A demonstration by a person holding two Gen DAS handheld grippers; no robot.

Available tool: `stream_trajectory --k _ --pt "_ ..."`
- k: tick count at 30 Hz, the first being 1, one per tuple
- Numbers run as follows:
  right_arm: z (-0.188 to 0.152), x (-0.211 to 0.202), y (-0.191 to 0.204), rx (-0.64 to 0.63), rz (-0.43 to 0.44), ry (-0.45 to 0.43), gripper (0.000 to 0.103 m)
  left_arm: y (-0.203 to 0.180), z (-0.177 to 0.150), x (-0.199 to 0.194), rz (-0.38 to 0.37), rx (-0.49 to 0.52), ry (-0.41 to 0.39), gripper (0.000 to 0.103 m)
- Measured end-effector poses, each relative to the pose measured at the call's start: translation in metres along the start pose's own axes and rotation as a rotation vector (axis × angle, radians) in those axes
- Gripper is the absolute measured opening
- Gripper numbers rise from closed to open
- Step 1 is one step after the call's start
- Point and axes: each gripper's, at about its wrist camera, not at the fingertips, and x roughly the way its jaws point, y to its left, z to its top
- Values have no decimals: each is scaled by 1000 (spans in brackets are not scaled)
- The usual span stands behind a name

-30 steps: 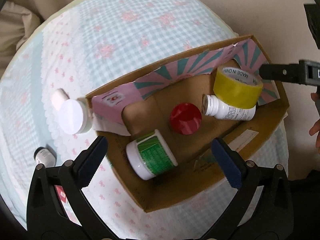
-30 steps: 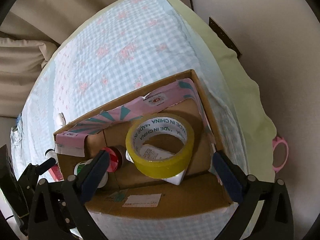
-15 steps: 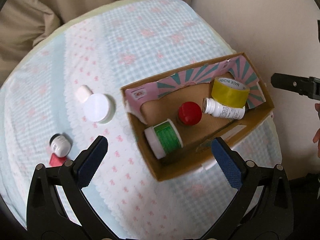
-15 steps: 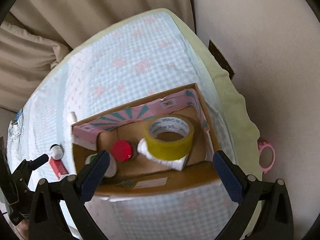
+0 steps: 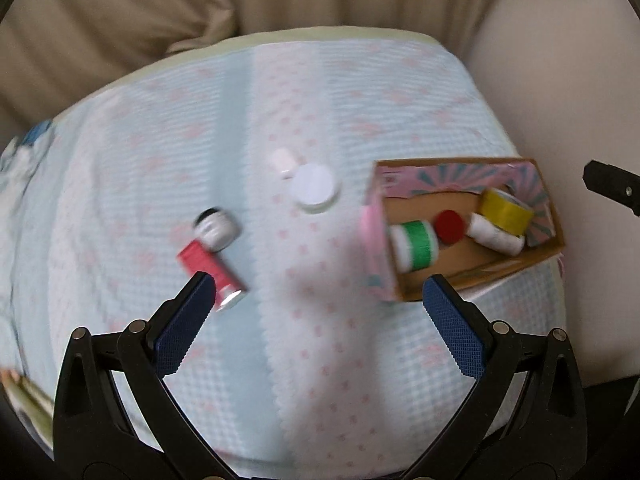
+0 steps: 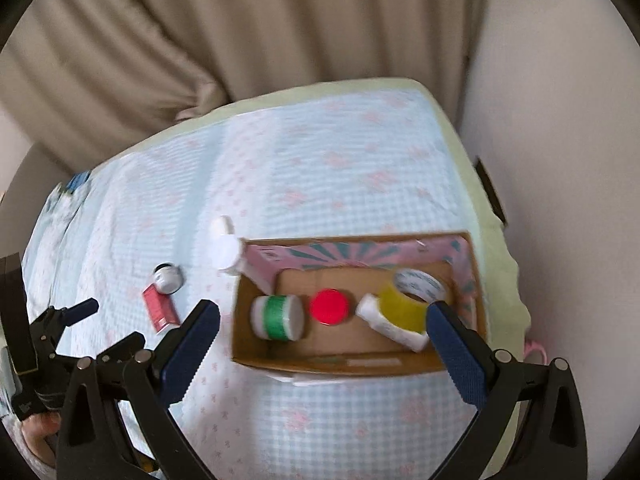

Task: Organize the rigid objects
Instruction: 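Move both tools back toward the red box and white lid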

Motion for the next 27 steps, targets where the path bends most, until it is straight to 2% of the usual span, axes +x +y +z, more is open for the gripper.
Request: stream_trajectory --k 3,6,15,20,22,27 --pt "5 8 27 -59 25 2 103 26 -7 0 55 -55 7 103" --pt "5 17 51 -93 40 -9 103 52 -11 5 81 -104 17 103" --pt "16 57 96 -107 114 107 103 116 -18 33 67 -291 79 103" --pt "33 81 120 -191 90 154 103 147 -21 72 49 -406 153 103" --pt "40 96 127 -211 87 175 103 160 -22 92 24 -474 185 103" --pt "54 141 146 -274 77 251 103 179 -22 129 17 -573 247 103"
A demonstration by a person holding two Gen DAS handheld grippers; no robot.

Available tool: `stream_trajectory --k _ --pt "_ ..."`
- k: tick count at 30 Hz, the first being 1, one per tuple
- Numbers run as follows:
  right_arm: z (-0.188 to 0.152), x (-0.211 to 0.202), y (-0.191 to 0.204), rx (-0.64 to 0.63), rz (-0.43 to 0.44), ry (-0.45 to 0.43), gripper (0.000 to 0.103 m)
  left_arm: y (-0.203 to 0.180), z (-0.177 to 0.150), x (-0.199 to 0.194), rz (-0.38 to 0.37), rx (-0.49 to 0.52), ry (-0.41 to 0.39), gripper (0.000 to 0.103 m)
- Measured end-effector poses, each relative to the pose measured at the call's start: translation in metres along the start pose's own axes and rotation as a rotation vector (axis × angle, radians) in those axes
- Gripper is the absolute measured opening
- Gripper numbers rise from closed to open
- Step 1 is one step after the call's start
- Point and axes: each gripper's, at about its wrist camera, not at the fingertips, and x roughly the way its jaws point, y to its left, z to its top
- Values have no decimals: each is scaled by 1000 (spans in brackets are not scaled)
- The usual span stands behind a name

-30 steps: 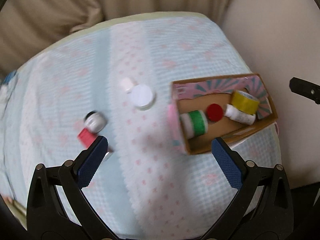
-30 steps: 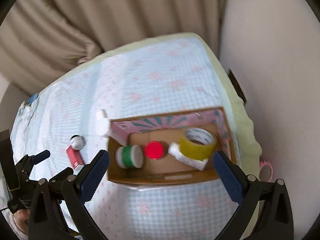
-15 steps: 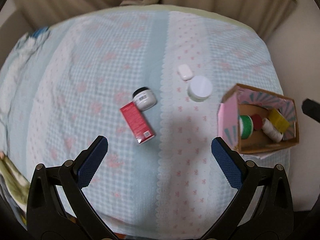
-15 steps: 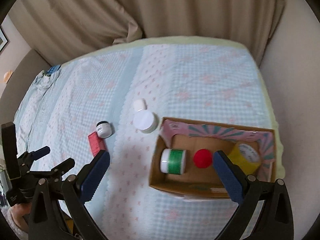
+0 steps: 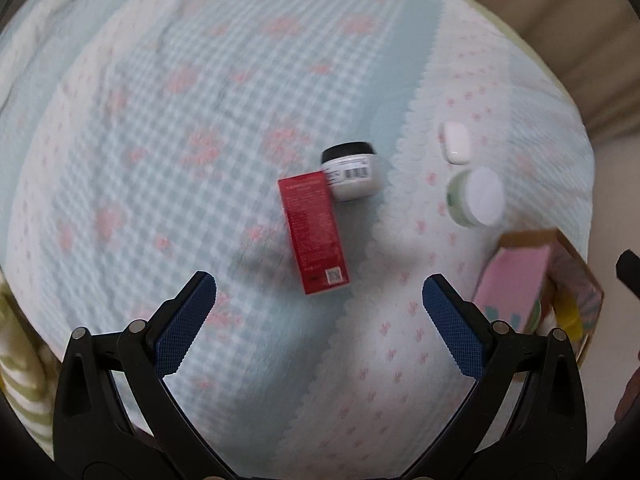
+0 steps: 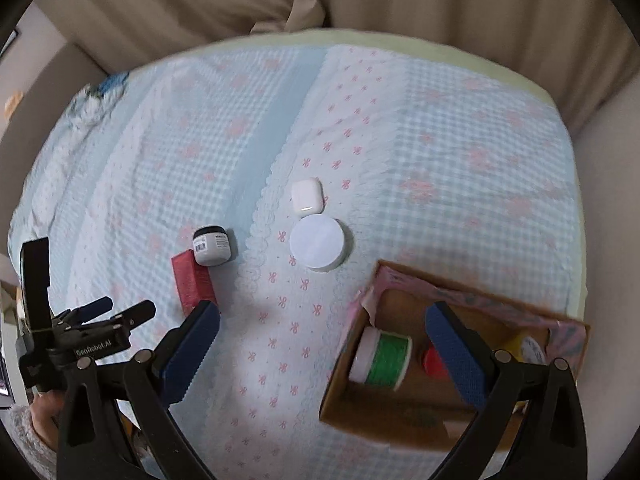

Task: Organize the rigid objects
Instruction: 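Move both tools back toward the red box and white lid, then grasp the red box with the left tool while the right tool grasps the white round lid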

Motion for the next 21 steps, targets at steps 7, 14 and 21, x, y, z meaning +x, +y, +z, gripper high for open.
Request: stream_trajectory --k 7,14,21 --pt "38 76 11 -90 -13 137 103 14 22 57 7 -138 99 102" --pt "52 158 12 -155 -35 255 103 10 25 103 28 -164 159 91" --pt "50 212 9 -183 -31 354 101 9 28 126 51 -193 171 75"
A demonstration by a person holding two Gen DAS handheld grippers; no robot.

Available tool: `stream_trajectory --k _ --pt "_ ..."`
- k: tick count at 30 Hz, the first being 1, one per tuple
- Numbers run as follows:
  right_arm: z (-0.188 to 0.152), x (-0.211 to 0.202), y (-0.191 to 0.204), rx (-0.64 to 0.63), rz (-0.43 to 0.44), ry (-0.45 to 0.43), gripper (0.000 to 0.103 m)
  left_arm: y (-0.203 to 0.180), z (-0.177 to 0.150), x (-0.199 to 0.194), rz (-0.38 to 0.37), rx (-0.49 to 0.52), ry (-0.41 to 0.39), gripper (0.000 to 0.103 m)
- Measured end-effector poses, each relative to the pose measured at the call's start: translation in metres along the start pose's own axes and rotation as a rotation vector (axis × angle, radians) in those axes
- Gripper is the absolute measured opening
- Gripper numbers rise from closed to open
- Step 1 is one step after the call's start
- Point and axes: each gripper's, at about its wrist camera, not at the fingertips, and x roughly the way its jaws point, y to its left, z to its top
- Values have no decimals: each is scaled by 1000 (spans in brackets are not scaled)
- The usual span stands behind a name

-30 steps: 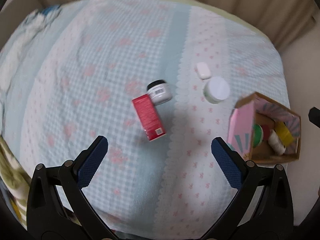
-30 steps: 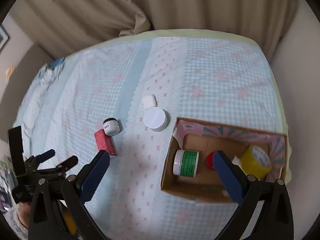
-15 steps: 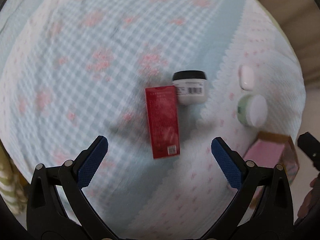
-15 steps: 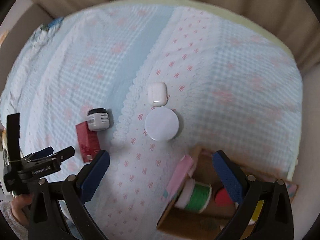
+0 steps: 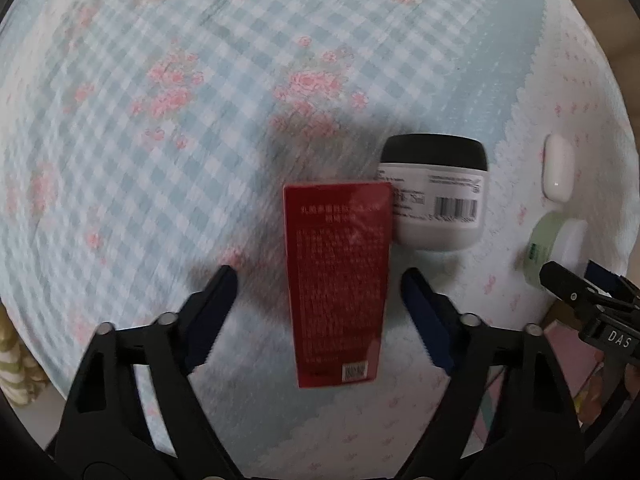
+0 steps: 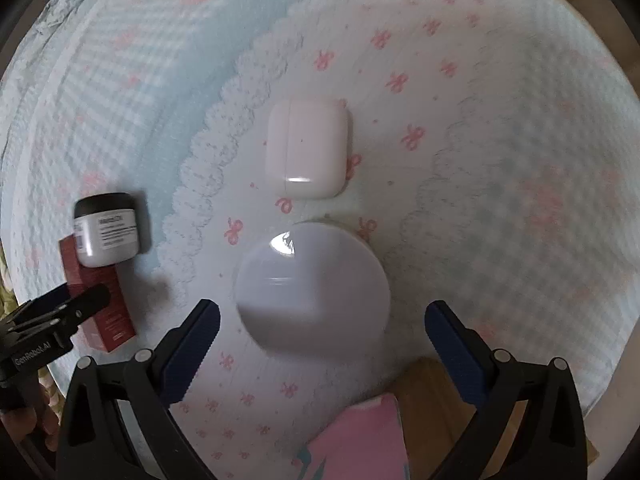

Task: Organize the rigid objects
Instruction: 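Grasp the red box with the left tool while the right tool grasps the white round lid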

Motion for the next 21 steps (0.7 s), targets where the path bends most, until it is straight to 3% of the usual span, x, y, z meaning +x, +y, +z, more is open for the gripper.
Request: stream_trajectory --k 6,8,10,21 --pt "6 22 -4 13 19 51 85 -7 -3 15 25 -6 19 54" --pt "6 23 -4 20 17 48 81 -12 -6 16 8 2 10 40" --pt "8 23 -4 17 22 43 71 -18 -8 14 20 33 7 39" --pt "10 15 9 46 9 44 70 -2 -10 -5 -31 50 -12 38"
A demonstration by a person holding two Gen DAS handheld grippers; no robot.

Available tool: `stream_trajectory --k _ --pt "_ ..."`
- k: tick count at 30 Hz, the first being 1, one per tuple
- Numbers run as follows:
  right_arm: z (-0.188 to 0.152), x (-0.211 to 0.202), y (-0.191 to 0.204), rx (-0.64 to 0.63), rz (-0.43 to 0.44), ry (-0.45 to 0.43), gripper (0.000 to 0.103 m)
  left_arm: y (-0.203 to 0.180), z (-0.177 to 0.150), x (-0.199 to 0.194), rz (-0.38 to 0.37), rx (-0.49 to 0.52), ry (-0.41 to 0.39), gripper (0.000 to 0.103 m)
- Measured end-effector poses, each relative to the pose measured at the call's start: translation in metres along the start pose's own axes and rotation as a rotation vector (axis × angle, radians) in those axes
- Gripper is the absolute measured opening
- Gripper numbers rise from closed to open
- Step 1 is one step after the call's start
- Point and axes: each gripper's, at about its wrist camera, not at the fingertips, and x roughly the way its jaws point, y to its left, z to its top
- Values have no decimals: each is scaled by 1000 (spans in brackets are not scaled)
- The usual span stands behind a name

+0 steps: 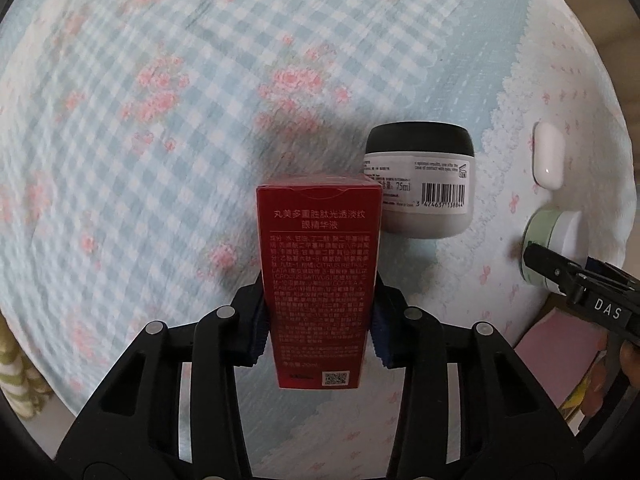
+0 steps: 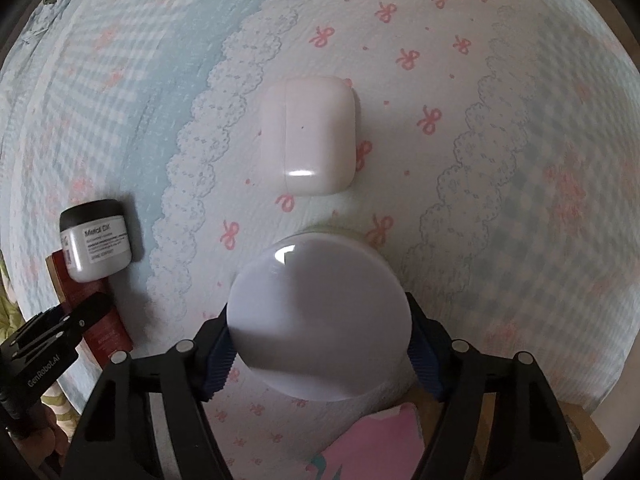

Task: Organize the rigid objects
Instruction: 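Grasp the red box with the left tool while the right tool grasps the white round lid, then carry the red box and white lid over the cardboard box and release both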

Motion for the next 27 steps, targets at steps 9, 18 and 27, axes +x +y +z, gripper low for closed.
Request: stream_trajectory --k 9,18,27 --pt "-22 -33 2 29 26 -54 69 5 5 -41 -14 62 -48 37" --pt "-55 -101 14 74 71 -168 69 0 -12 -112 -52 189 -136 37" --pt "-116 -174 -8 191 117 -307 69 -47 -58 -184 -135 367 -241 37"
